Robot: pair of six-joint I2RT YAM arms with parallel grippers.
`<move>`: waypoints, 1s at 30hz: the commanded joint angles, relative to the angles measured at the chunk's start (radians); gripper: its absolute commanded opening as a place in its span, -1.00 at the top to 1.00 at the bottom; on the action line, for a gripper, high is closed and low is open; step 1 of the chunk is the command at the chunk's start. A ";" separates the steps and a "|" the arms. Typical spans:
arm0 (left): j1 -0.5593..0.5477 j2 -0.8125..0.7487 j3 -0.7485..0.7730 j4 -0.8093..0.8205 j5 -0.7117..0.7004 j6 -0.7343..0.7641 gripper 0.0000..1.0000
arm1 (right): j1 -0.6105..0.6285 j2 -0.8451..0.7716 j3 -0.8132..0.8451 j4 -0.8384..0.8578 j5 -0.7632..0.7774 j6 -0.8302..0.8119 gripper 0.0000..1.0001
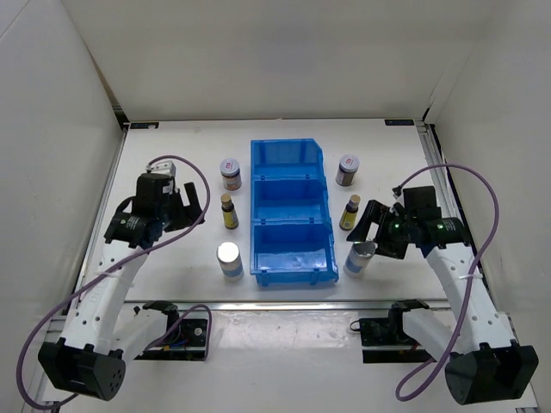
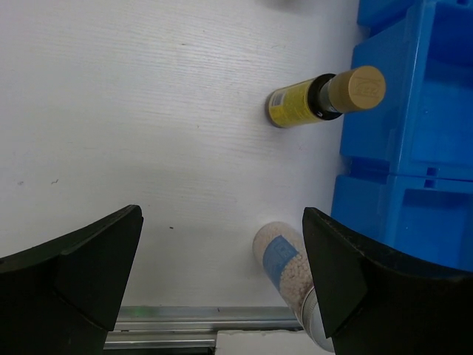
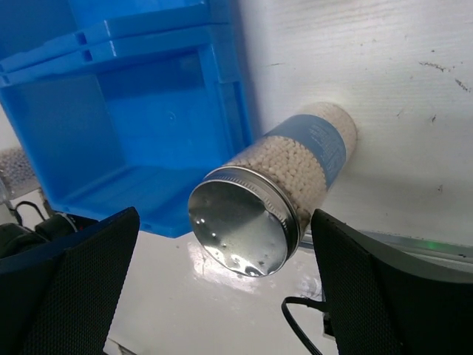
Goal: Organize the condiment bottles
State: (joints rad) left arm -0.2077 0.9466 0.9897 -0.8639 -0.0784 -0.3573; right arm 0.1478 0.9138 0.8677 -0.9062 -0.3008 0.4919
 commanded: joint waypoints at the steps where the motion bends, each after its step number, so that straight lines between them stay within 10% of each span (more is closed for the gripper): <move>1: -0.027 0.012 0.006 -0.021 -0.041 -0.026 -1.00 | 0.053 -0.001 0.001 -0.016 0.043 0.025 -1.00; 30: -0.162 0.080 0.006 -0.030 -0.113 -0.045 -1.00 | 0.305 0.128 0.048 -0.013 0.344 0.082 -0.87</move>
State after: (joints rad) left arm -0.3649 1.0325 0.9897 -0.8906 -0.1726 -0.3939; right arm 0.4335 1.0264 0.8711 -0.9188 -0.0059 0.5724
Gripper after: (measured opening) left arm 1.000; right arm 0.944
